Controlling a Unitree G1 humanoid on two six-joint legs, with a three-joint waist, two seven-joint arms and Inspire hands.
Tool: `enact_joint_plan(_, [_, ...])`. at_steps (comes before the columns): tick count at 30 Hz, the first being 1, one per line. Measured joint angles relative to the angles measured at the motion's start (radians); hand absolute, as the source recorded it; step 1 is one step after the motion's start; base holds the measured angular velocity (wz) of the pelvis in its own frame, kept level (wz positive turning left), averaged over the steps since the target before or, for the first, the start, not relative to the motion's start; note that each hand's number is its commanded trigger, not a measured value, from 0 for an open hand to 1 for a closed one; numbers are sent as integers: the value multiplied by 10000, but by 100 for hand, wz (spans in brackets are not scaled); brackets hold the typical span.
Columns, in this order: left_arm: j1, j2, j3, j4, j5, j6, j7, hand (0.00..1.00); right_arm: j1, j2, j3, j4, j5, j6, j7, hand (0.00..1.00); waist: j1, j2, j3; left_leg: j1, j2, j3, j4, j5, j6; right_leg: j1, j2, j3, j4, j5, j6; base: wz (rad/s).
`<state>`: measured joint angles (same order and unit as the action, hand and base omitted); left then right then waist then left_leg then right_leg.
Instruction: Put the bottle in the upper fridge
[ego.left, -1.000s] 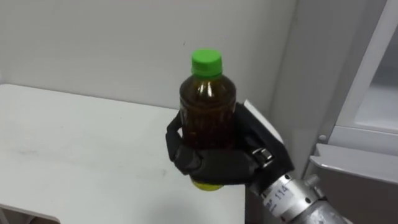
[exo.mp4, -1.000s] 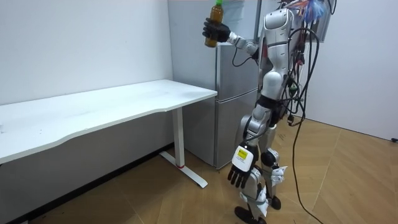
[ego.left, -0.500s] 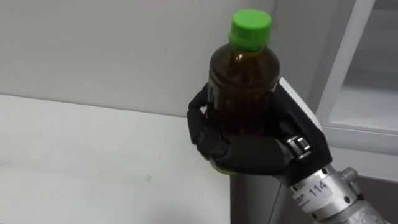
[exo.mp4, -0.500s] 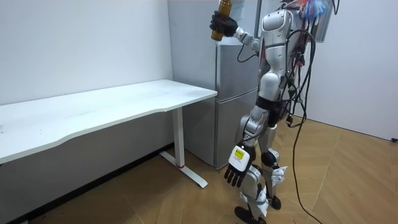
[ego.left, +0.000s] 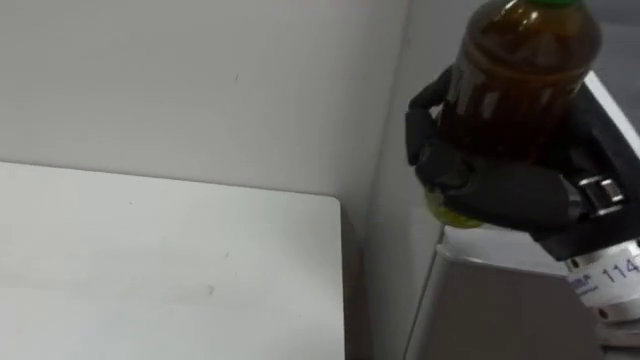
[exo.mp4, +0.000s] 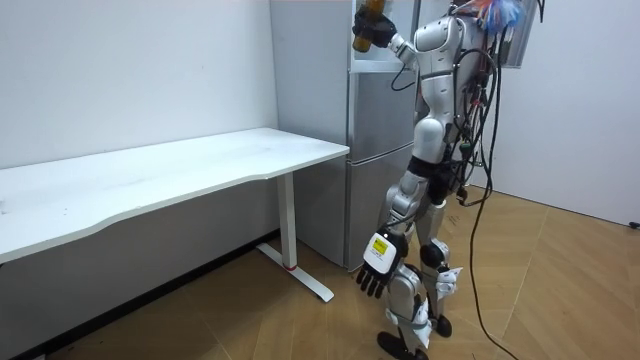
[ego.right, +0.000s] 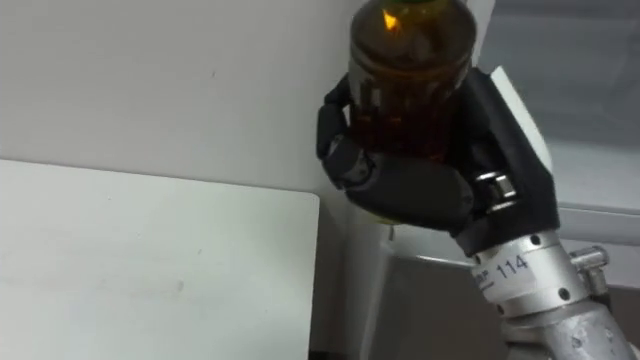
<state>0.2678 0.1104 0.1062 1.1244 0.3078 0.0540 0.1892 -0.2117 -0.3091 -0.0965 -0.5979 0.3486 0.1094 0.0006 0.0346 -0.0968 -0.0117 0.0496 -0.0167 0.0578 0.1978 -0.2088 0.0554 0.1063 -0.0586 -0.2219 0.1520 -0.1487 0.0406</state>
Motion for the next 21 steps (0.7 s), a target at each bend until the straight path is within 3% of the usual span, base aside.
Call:
enact_joint_plan(5, [152, 44, 414, -25, 1, -148, 2, 0, 93, -179, -603, -123, -2, -145, -247, 100, -325, -88, 51, -35, 20, 20, -65, -3, -7, -36, 13, -1, -1, 0, 0, 0])
enact_joint_plan(10, [233, 61, 882, -29, -35, -168, 41, 0, 702, -187, -1694, -123, 476, -327, -604, 100, -460, -197, -10, -5, 33, 120, -46, -9, -18, -44, 29, 63, -4, 0, 0, -3])
enact_joint_plan(21, [256, 82, 883, -44, -35, -105, 268, 0, 1499, -186, -2014, -120, 617, -325, -1493, 100, -687, -166, 4, 32, 43, 222, -125, -9, -17, -88, 39, 294, 12, 0, -1, -5])
